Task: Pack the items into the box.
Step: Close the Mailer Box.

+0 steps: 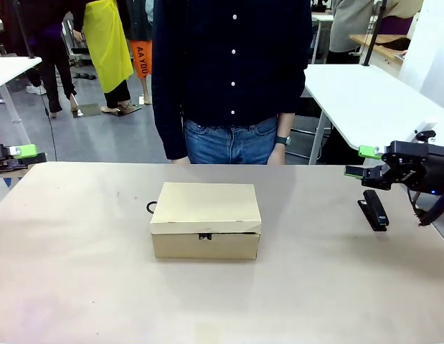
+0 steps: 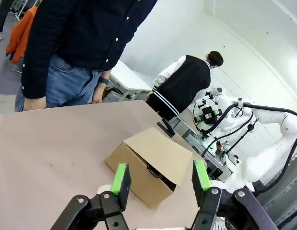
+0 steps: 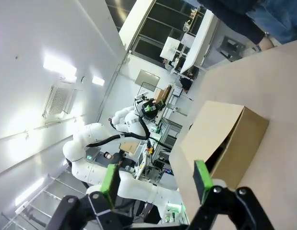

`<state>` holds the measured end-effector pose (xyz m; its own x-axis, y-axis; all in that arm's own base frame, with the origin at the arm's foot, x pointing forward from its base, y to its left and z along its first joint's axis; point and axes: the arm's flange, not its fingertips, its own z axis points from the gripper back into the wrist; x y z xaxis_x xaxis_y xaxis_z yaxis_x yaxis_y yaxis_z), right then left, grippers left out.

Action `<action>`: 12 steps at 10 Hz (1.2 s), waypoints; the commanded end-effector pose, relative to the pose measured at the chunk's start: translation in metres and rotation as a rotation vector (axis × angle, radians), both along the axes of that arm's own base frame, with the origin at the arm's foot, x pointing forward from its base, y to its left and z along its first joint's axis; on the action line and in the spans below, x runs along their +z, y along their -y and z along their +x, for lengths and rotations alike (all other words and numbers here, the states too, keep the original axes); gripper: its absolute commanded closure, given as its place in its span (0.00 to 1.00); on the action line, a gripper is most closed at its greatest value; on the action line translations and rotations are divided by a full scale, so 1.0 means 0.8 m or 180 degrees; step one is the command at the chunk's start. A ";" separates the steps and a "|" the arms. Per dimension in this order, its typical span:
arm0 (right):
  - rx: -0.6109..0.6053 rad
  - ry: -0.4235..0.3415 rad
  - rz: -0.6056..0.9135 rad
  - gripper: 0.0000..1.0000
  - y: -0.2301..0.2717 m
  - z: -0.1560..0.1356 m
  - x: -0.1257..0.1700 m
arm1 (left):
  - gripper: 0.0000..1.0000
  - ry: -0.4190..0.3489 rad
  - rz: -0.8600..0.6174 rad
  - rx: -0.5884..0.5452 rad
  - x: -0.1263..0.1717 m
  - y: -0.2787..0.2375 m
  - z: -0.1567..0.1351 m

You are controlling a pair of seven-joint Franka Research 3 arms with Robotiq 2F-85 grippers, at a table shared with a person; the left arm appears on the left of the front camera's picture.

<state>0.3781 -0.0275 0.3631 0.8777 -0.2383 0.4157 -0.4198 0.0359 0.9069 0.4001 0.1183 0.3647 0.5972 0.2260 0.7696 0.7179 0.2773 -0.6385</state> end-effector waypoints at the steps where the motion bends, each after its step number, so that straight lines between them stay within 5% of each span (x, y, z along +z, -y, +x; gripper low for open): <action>1: 0.0019 0.0073 0.0003 0.18 -0.002 0.000 0.004 | 0.31 0.0052 0.0010 0.0010 0.004 -0.002 -0.003; 12: 0.0019 0.0073 0.0003 0.18 -0.002 0.000 0.004 | 0.31 0.0052 0.0010 0.0010 0.004 -0.002 -0.003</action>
